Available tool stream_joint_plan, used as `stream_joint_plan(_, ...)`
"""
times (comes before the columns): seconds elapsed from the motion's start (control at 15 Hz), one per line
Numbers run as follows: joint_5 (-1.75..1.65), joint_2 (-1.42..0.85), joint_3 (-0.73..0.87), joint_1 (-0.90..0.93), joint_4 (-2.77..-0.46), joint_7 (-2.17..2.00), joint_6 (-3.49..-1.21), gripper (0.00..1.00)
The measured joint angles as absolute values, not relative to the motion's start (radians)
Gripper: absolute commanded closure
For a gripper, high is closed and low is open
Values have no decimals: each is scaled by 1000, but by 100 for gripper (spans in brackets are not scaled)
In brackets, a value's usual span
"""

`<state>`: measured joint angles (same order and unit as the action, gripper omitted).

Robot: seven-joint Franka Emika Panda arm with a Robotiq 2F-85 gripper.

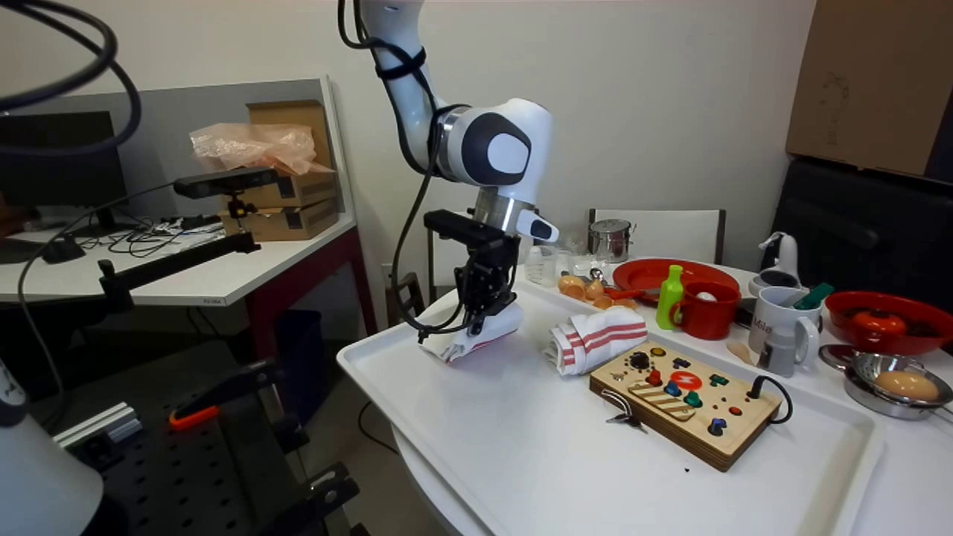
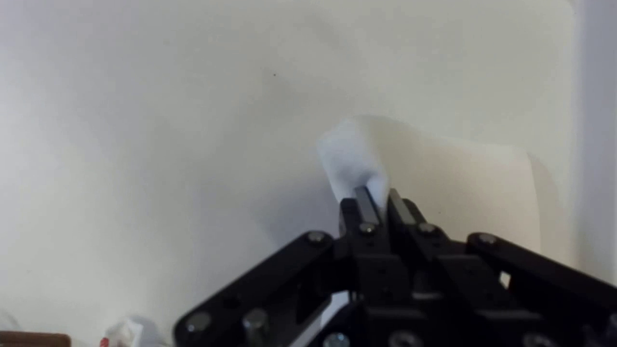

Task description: Fold the towel

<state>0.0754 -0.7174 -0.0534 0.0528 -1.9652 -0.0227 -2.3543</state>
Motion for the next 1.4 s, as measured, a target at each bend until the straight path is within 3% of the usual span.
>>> stream_joint_plan(1.4, -11, -704, -44, 227, -1963, -142, -2389, 98)
